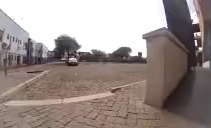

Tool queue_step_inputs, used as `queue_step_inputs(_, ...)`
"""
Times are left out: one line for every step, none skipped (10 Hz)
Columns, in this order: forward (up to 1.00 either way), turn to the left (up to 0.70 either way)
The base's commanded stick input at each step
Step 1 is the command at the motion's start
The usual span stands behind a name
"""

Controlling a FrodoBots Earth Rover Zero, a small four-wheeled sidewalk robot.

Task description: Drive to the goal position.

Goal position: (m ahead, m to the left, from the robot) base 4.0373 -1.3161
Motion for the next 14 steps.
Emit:
queue_step_inputs(0.00,0.45)
queue_step_inputs(0.00,0.45)
queue_step_inputs(0.00,0.45)
queue_step_inputs(0.00,0.45)
queue_step_inputs(0.00,0.45)
queue_step_inputs(0.00,0.40)
queue_step_inputs(0.00,0.20)
queue_step_inputs(0.00,0.01)
queue_step_inputs(0.00,0.00)
queue_step_inputs(0.00,0.00)
queue_step_inputs(0.00,0.00)
queue_step_inputs(0.00,0.00)
queue_step_inputs(0.00,0.00)
queue_step_inputs(0.00,0.00)
